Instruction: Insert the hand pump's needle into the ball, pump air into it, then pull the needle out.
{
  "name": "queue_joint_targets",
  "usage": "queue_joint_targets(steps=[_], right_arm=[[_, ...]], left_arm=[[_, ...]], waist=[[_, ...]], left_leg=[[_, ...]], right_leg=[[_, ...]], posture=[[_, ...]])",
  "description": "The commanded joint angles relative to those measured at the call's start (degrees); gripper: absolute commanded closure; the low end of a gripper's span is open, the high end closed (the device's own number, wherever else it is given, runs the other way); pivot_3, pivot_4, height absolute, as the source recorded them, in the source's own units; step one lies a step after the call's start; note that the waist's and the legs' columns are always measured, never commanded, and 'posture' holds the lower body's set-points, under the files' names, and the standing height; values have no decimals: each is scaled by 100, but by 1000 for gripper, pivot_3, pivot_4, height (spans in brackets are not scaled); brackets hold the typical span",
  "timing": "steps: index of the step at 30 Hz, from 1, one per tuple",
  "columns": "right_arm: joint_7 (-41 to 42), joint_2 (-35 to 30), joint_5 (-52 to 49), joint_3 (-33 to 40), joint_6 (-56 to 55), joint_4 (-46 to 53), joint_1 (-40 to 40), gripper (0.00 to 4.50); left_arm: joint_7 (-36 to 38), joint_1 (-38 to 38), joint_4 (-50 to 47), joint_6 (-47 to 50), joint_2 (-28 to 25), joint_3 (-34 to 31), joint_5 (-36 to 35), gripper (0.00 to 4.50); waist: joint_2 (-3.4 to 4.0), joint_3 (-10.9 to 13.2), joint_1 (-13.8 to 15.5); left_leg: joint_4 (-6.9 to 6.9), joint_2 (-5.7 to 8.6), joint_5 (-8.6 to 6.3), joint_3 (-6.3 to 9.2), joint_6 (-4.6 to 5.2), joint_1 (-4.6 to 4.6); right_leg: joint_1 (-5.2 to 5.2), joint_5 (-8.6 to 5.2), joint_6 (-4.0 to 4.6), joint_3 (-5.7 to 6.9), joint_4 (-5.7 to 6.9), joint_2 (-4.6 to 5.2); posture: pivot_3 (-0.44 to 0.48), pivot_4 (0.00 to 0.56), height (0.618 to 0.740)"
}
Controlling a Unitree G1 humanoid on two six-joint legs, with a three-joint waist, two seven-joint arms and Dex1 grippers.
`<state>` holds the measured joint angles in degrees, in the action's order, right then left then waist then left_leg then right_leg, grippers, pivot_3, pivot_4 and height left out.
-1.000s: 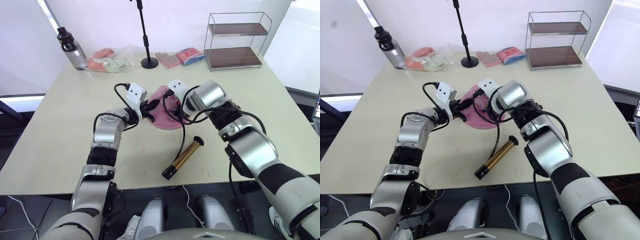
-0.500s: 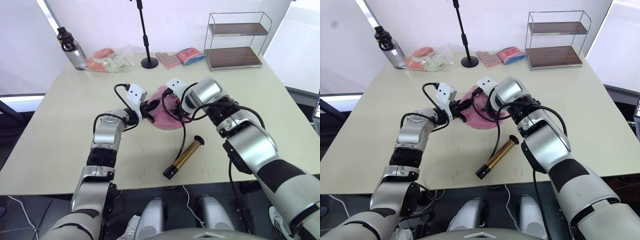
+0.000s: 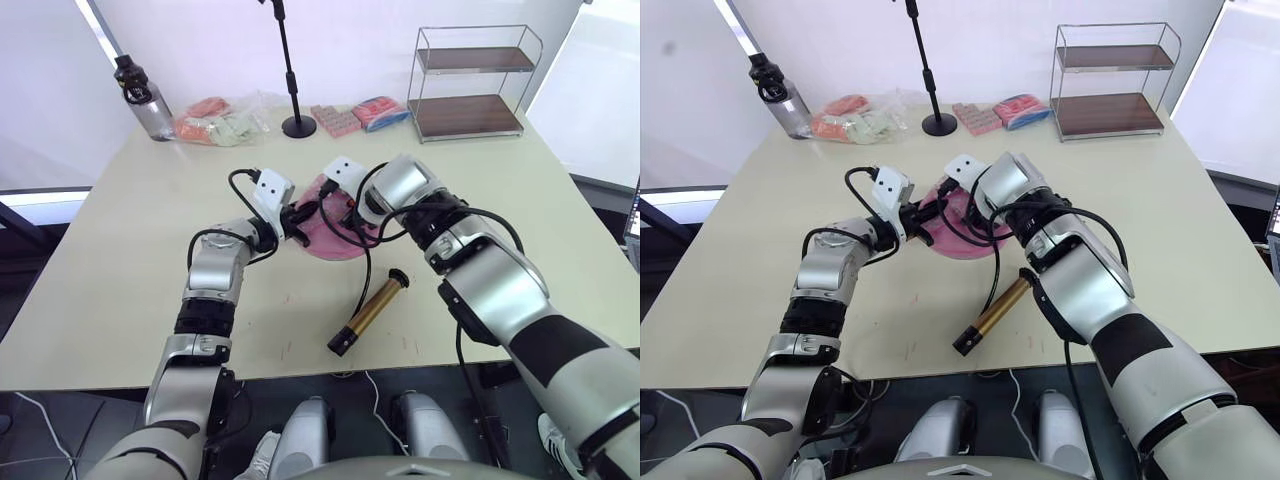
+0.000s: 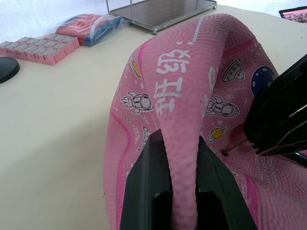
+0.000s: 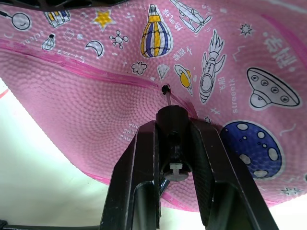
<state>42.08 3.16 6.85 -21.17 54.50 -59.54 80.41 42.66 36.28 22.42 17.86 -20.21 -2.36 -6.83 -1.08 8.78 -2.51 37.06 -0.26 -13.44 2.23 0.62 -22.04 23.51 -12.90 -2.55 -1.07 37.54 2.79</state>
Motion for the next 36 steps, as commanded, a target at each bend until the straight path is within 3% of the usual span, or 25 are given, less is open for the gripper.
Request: queue_joint_targets(steps=[1, 13, 19, 36], right_arm=[[-93, 457, -97, 152, -617, -84, 25, 4156], [123, 670, -47, 323, -1025, -253, -81, 4156], [71, 471, 29, 376, -1112, -250, -144, 4156], [346, -230, -4, 443, -650, 1268, -806, 4156]], left_arm=[[472, -236, 58, 139, 551, 751, -79, 4475], [473, -228, 111, 93, 570, 721, -59, 4475], [449, -257, 184, 38, 488, 646, -24, 4475], [439, -133, 648, -244, 346, 506, 99, 4475]], waist=[[-1, -6, -5], [5, -34, -26], [6, -33, -32], [25, -21, 11]], left_leg=[[0, -1, 0, 0, 0, 2], [-5, -6, -1, 1, -1, 11], [-8, -7, -1, 4, -2, 15], [-23, -5, 0, 13, -1, 6]], right_leg=[[-2, 0, 0, 0, 0, 0], [-6, -1, 1, 0, -1, -2], [-6, -1, 1, 2, 0, 0], [-2, -1, 1, 11, -14, -1]], posture=[[0, 150, 740], [0, 150, 740], [0, 150, 740], [0, 150, 740]])
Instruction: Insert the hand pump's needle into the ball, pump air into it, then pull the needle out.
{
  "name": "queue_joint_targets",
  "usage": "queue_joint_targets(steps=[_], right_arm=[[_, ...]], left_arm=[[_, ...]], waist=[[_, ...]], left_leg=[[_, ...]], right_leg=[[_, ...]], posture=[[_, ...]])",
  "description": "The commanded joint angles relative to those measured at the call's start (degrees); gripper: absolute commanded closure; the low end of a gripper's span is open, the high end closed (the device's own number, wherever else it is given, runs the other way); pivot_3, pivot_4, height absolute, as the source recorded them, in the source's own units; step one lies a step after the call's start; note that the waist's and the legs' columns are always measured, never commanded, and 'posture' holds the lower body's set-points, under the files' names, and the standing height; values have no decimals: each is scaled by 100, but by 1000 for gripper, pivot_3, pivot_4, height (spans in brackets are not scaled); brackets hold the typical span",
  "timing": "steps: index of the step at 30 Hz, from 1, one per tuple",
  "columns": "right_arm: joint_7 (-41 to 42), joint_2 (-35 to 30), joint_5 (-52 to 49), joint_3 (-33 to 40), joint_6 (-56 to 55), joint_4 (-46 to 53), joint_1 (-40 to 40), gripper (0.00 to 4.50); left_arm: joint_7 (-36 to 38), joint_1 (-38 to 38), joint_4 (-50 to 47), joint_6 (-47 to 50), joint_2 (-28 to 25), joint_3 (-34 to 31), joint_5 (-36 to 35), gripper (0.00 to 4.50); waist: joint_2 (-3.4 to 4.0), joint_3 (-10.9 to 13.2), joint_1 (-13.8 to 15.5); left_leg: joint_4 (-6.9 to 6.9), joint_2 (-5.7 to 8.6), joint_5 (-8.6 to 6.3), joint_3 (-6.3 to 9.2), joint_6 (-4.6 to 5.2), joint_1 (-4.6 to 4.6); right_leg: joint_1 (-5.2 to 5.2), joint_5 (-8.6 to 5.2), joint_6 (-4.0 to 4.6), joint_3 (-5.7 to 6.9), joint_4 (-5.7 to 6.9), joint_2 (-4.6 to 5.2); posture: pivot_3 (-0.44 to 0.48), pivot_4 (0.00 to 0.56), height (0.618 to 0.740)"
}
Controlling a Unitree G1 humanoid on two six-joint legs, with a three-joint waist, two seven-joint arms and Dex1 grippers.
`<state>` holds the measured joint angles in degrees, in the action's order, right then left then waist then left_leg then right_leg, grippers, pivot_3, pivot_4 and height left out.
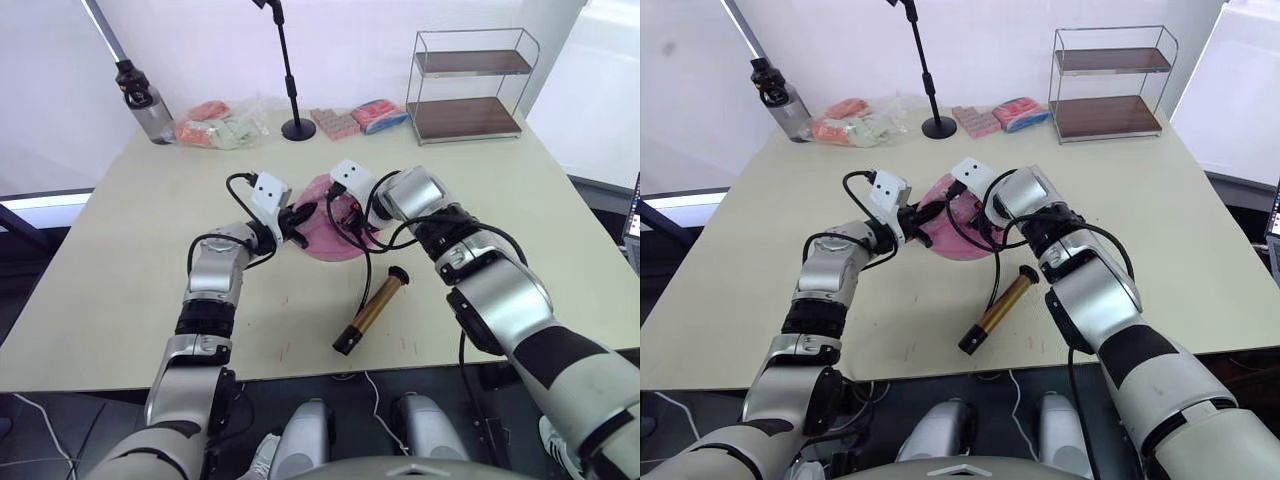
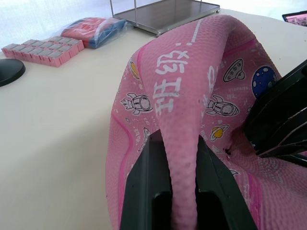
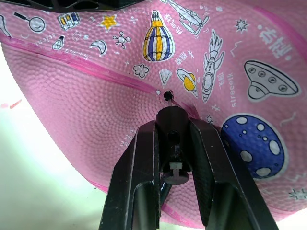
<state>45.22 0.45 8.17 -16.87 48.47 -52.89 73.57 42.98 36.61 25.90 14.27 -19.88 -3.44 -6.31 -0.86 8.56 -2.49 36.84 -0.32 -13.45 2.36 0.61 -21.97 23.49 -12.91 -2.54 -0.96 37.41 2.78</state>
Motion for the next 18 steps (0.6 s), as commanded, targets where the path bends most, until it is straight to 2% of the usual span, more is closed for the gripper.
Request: queue_joint_targets(steps=[1, 5, 6, 7, 8, 9, 11, 18], right_arm=[[40, 17, -131, -7, -19, 688, -171, 4156], [122, -102, -117, -103, 81, 1079, -399, 4156], [142, -129, -120, -121, 110, 1172, -441, 3141], [148, -154, -121, -139, 132, 1256, -477, 2876], [154, -188, -110, -178, 141, 1350, -516, 2256], [177, -228, -90, -230, 133, 1437, -551, 1816], [274, -364, -58, -351, 156, 1704, -636, 1177], [501, -863, -276, -362, 234, 2750, -880, 1177]], left_arm=[[413, -167, 302, 111, 314, 615, 50, 4475], [415, -150, 334, 83, 332, 613, 61, 4475], [413, -153, 332, 81, 337, 612, 63, 4500], [413, -156, 334, 76, 340, 610, 68, 4500], [418, -159, 340, 68, 344, 606, 80, 4500], [420, -162, 348, 58, 346, 603, 90, 4500], [419, -167, 375, 36, 333, 590, 102, 4500], [412, -197, 403, -4, 315, 573, 118, 4500]], waist=[[5, 3, 12], [7, 4, 22], [9, 6, 25], [19, 12, 42], [25, 15, 61], [25, 15, 65], [25, 15, 66], [45, 33, 164]], left_leg=[[-5, 1, 0, 2, 0, -2], [-12, 3, 0, 5, 1, -8], [-13, 3, 0, 7, 1, -9], [-13, 4, 0, 8, 1, -12], [-13, 7, 1, 14, 1, -19], [-13, 12, 1, 22, 1, -29], [-13, 14, 1, 29, 1, -38], [-12, 25, 1, 52, 0, -74]], right_leg=[[0, 0, 0, 2, -7, 0], [0, 0, 0, 6, -24, 0], [0, 1, 0, 7, -26, 1], [0, 1, 0, 8, -29, 1], [0, 1, -1, 12, -35, 3], [2, 1, -1, 17, -40, 5], [3, 6, -10, 24, -51, 6], [13, 15, -25, 50, -65, 19]], posture=[[0, 150, 740], [0, 150, 740], [0, 150, 740], [0, 150, 740], [0, 150, 740], [0, 150, 740], [0, 150, 740], [0, 150, 740]])
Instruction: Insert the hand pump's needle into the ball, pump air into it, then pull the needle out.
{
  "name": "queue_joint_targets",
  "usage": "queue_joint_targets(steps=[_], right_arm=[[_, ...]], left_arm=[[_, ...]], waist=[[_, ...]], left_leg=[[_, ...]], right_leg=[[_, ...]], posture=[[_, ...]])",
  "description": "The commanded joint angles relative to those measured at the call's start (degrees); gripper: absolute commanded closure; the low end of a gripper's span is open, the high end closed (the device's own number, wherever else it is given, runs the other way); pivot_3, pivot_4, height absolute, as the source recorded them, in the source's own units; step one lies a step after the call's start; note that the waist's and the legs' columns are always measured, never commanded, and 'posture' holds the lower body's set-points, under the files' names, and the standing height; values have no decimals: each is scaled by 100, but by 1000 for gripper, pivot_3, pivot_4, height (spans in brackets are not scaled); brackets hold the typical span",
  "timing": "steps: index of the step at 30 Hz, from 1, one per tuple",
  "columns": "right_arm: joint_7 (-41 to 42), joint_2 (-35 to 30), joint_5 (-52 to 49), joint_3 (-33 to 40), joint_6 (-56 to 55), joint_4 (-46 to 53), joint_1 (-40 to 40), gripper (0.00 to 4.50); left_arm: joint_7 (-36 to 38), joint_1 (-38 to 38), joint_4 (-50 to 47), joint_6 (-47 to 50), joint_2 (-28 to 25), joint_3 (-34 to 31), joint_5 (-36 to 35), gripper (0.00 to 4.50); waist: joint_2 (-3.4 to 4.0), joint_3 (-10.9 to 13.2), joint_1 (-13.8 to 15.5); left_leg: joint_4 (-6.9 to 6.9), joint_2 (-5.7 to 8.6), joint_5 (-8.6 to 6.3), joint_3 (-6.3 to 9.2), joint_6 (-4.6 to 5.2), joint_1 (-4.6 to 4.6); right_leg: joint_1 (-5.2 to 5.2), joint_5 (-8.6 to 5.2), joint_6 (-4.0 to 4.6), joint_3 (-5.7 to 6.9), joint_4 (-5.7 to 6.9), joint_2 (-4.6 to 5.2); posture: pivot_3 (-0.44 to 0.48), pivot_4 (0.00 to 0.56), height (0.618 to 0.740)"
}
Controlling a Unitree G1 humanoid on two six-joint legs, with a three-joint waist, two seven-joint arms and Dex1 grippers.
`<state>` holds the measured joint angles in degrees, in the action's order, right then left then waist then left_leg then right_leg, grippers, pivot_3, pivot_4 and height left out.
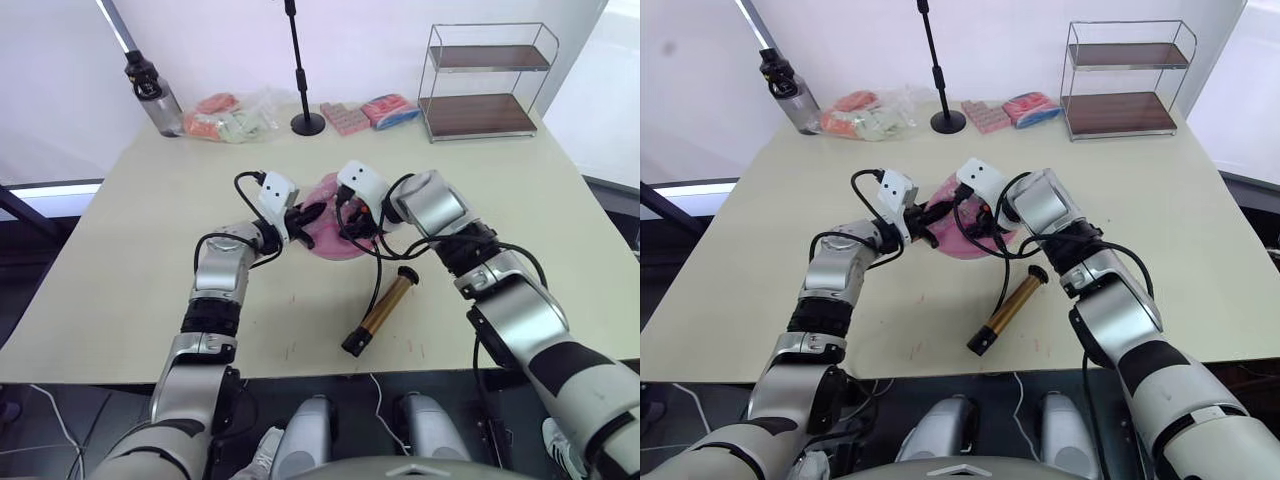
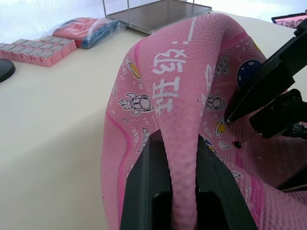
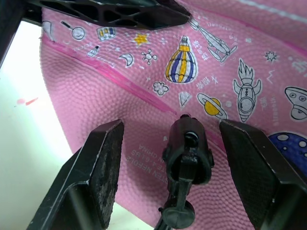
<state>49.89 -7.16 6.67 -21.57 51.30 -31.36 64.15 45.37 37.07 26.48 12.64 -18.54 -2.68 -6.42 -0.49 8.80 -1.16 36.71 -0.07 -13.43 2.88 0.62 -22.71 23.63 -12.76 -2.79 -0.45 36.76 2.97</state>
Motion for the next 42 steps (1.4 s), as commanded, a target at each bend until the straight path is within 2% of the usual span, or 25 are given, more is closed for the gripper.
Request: queue_joint_targets(steps=[1, 12, 21, 24, 26, 27, 42], right_arm=[[23, -169, -143, 110, -88, 726, 9, 1177], [-341, -578, -719, 541, 836, 2161, -693, 1177], [-895, -512, -1119, 768, 1601, 2602, -974, 1177], [-1009, -500, -1225, 787, 1614, 2567, -951, 2050], [-1076, -500, -1288, 778, 1615, 2538, -930, 3067], [-1109, -498, -1317, 771, 1614, 2519, -922, 3393], [-1461, -345, -1546, 819, 1440, 1978, -733, 3393]], left_arm=[[167, -245, 344, 158, 184, 498, 130, 4500], [128, -214, 408, 117, 194, 512, 112, 4500], [156, -150, 510, 66, 196, 531, 136, 4500], [166, -143, 530, 49, 194, 535, 140, 4500], [169, -147, 532, 44, 193, 537, 144, 4500], [170, -152, 525, 47, 192, 538, 144, 4500], [151, -252, 413, 91, 179, 545, 144, 4500]], waist=[[9, 10, 35], [17, 16, 92], [18, 16, 97], [18, 16, 99], [18, 16, 99], [18, 16, 99], [18, 16, 96]], left_leg=[[0, 1, 0, 7, 0, -8], [-11, 46, 0, 47, 0, -20], [-14, 51, 1, 54, 0, -23], [-14, 53, 1, 54, 0, -23], [-14, 54, 1, 55, 1, -23], [-14, 54, 1, 55, 0, -23], [-14, 54, 2, 56, 1, -21]], right_leg=[[2, -1, 0, 8, -3, 0], [-5, -3, -1, 41, -21, 27], [-10, -3, -2, 47, -22, 29], [-11, -4, -2, 48, -22, 30], [-12, -4, -3, 48, -22, 30], [-12, -4, -3, 49, -22, 30], [-14, -4, -2, 51, -22, 30]], posture=[[0, 150, 740], [0, 150, 740], [0, 150, 740], [0, 150, 740], [0, 150, 740], [0, 150, 740], [0, 150, 740]])
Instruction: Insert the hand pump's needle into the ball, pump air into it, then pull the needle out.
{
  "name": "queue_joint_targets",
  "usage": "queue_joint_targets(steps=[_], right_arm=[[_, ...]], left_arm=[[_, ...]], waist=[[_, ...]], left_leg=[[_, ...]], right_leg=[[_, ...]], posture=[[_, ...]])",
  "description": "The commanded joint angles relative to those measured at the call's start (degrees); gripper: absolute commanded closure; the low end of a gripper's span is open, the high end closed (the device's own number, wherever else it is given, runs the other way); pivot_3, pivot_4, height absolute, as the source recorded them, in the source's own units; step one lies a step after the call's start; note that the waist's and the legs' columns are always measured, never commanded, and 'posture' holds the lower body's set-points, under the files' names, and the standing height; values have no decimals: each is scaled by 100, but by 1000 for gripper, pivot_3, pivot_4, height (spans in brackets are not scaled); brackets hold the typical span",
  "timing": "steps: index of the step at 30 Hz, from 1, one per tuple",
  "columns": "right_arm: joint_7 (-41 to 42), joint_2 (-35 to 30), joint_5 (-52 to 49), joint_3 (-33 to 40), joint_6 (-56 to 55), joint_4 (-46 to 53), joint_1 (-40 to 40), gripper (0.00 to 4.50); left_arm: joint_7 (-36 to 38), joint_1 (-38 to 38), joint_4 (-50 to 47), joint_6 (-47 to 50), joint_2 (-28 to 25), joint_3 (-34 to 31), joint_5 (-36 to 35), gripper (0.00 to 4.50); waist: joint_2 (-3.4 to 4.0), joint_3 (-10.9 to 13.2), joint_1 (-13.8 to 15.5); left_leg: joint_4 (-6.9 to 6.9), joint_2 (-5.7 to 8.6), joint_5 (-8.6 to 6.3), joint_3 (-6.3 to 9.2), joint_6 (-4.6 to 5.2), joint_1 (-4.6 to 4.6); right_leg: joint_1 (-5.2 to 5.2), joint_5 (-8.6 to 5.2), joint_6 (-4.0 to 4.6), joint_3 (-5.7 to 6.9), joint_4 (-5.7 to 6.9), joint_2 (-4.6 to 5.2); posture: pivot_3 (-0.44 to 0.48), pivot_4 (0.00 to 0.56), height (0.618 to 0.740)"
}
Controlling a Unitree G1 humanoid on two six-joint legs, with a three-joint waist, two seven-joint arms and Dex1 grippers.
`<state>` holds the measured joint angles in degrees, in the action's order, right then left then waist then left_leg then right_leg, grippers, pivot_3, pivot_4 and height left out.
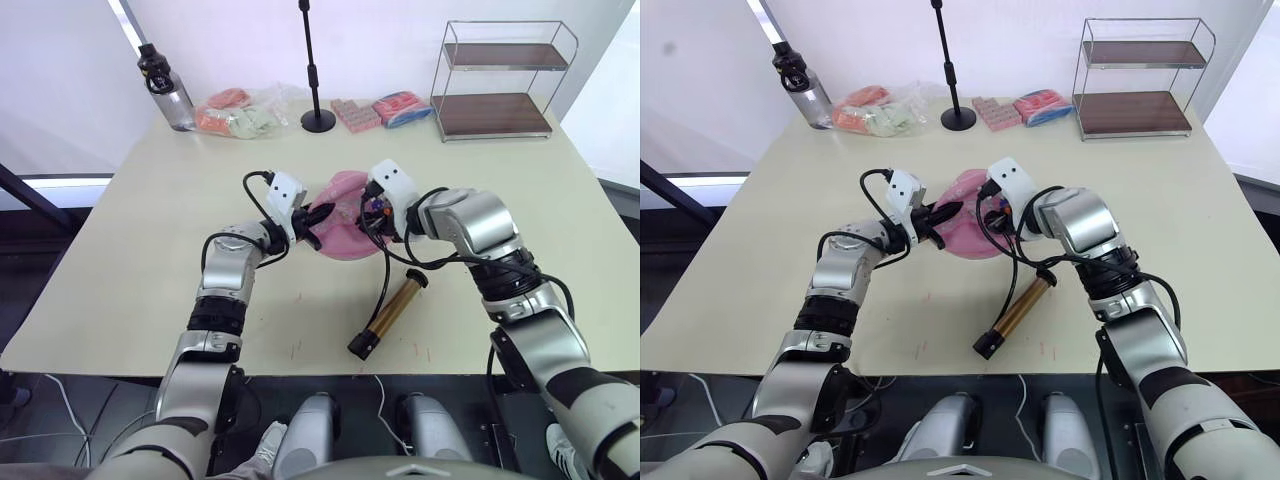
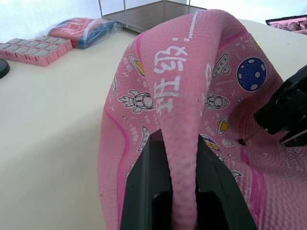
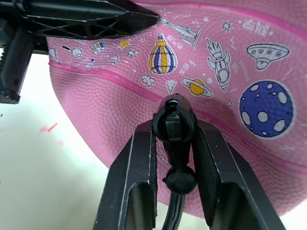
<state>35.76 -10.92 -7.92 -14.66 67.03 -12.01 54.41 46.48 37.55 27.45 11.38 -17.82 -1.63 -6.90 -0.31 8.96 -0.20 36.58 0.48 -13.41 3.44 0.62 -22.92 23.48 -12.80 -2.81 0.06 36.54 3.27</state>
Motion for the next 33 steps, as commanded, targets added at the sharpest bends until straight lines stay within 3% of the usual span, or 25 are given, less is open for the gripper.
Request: queue_joint_targets(steps=[1, 33], right_arm=[[-73, 39, -93, 143, -156, 10, 261, 3393], [-73, -214, -397, 98, -29, 187, 450, 3393]], left_arm=[[42, -305, 311, 218, 107, 443, 193, 4500], [56, -274, 427, 190, 130, 470, 220, 4500]], waist=[[0, 0, 0], [0, 0, 0]], left_leg=[[0, 0, 0, 0, 0, 0], [1, 1, 0, -1, 1, 0]], right_leg=[[0, 0, 0, 0, 0, 0], [-2, 2, 2, 0, 2, 0]], posture=[[0, 150, 740], [0, 150, 740]])
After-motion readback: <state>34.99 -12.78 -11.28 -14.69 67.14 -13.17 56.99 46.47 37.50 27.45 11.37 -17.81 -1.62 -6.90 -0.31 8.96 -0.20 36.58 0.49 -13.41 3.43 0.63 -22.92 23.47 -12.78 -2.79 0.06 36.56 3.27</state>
